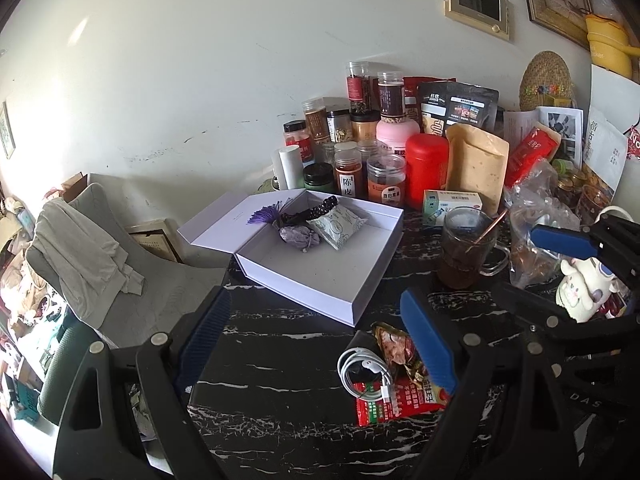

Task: Organize objects
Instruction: 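Withdraw both tools from the box toward the white cable and snack bag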

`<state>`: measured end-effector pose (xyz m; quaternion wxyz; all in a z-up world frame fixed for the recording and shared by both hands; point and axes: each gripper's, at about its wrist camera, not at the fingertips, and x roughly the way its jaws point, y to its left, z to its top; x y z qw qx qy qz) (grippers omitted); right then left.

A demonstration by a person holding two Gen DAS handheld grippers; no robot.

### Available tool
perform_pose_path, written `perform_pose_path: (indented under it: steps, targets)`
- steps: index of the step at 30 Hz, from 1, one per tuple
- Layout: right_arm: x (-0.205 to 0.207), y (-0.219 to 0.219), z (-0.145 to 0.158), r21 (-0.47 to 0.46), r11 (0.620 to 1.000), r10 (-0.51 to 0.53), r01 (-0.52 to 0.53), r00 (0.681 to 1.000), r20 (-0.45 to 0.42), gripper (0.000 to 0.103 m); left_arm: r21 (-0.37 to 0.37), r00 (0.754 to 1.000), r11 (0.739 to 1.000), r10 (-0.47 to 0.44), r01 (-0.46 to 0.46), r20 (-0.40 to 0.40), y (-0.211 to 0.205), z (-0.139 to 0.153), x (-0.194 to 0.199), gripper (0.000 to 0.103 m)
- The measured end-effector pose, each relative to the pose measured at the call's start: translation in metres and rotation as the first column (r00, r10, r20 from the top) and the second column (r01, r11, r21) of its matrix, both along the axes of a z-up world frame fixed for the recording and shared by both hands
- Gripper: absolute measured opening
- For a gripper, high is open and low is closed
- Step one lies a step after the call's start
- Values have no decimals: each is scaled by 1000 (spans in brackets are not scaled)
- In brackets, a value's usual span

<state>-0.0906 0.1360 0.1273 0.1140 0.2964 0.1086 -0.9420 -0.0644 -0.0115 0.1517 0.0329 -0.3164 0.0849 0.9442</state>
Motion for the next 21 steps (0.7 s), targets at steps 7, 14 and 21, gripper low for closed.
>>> perform_pose_path:
  steps: [7,14,21]
  targets:
    - [12,2,-27,-12,1000,3,-2,999,46,60,19,999,1000,-25,24,44,6,-31,14,86]
    - [21,-1,-62,-30,998,50,-48,994,99,60,34,993,999,-38,35,108,6,-73,16,86]
    - [21,2,-92,-43,996,79,-73,985,151,60,56,985,997,-53,44,166,8,-113,13,86]
